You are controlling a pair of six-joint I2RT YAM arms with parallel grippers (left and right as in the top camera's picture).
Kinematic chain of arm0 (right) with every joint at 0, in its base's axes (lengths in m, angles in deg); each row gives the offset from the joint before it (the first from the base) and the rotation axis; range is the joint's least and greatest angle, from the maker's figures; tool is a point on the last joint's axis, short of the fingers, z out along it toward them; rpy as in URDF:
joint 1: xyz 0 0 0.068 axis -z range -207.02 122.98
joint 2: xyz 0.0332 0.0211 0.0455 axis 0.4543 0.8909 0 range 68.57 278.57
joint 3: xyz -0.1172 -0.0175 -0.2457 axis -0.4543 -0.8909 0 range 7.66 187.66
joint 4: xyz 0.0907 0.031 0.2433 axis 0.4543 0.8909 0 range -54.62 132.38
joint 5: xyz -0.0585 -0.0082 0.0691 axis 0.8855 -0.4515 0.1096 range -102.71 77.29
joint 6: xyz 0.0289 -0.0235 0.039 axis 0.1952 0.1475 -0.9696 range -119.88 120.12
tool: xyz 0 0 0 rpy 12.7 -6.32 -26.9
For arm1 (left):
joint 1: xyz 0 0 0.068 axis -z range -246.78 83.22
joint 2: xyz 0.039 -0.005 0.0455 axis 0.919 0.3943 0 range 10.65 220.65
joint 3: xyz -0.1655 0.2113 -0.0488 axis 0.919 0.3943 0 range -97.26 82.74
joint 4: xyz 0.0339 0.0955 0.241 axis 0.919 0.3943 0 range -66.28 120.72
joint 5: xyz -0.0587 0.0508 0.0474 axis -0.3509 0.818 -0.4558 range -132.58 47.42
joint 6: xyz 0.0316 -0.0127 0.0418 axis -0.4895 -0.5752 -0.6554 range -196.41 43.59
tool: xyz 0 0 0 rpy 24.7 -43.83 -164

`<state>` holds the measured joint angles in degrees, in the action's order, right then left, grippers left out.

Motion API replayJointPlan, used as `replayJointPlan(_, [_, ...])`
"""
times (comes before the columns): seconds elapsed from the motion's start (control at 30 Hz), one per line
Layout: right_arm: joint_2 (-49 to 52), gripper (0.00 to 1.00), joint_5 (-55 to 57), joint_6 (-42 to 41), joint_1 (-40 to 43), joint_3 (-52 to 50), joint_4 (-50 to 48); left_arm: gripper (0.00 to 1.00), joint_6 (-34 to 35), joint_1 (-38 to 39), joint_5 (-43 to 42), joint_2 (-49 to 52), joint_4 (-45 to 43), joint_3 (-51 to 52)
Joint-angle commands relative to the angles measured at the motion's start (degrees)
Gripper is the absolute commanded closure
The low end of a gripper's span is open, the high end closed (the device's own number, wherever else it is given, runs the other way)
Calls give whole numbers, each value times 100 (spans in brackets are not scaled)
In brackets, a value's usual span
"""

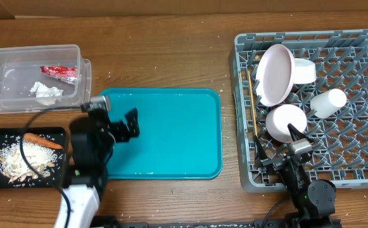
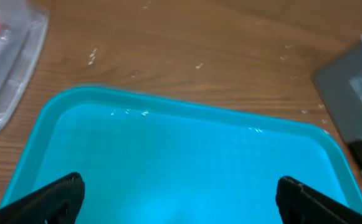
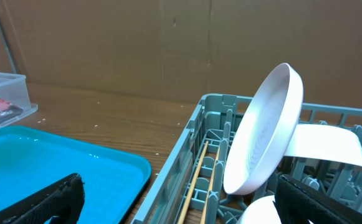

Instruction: Sort waste into correct bins and load items into the dishwasher

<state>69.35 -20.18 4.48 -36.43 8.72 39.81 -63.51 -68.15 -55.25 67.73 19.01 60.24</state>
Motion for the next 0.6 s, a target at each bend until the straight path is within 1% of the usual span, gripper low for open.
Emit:
replayJointPlan(0.0, [-61,0,9,17,22,-59,-24,0,-793,20,-490,-455,-734,817])
replayJointPlan(0.07, [-61,0,9,17,22,-59,-24,0,-802,17,-420,-658,-1058,1088])
replayJointPlan(0.13, [-61,0,9,17,22,-59,-26,0,-798,17,-227,-874,-1172,1268])
replayJointPlan(0.57, [-61,0,7,17,22,-59,-24,0,-798,17,275,-2286,-1056,2146])
